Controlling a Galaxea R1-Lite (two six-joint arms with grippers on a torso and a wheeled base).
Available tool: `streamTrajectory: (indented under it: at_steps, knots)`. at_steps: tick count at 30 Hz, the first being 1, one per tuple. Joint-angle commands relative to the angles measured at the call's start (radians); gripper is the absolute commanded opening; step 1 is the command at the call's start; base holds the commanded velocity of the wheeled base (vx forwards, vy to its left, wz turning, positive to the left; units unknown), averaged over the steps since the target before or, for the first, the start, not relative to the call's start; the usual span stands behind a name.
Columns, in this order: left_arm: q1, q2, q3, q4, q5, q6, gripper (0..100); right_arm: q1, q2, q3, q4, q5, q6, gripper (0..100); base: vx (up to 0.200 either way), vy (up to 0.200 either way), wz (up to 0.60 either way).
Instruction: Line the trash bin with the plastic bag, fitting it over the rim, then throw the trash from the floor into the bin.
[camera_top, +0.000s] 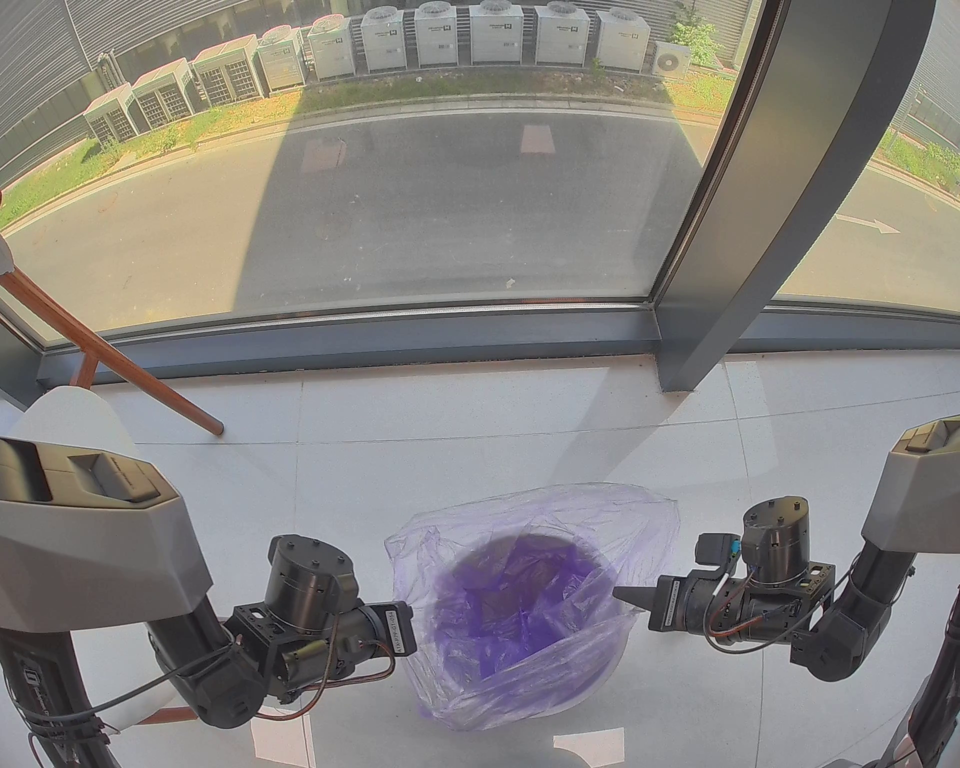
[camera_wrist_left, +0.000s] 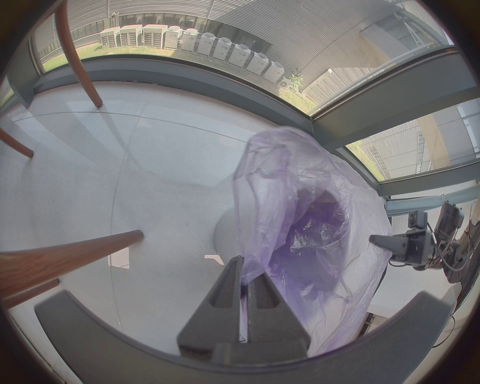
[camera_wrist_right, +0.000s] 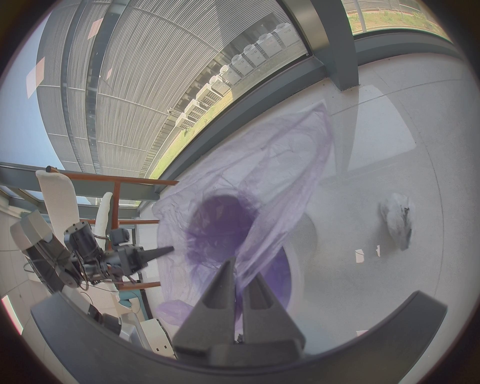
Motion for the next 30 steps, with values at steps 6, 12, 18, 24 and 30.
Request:
streamTrajectory:
  at_steps: [6,12,18,24,30]
  knots:
    - [0.025,-0.072,0.066,-0.103,-0.005,-0.009,0,0.0,-0.027,0.047,-0.002,-0.005,-0.024,0,0.0,0.0,0.0]
    - [0.024,-0.064,0.07,-0.149,-0.01,-0.009,0,-0.003,-0.027,0.037,0.0,-0.005,-0.026,0,-0.2,0.0,0.0]
    - [0.024,-0.059,0.073,-0.143,-0.002,-0.006,0,-0.016,-0.019,0.037,0.0,-0.007,-0.027,0,-0.2,0.0,0.0]
    - [0.019,0.005,0.065,-0.153,0.081,-0.009,0,-0.042,0.024,0.03,-0.002,-0.028,-0.116,0,-0.1,0.0,0.0]
    - [0.017,0.074,0.07,-0.213,0.122,-0.018,0,-0.054,0.065,-0.013,-0.003,-0.028,-0.185,0,0.0,0.0,0.0]
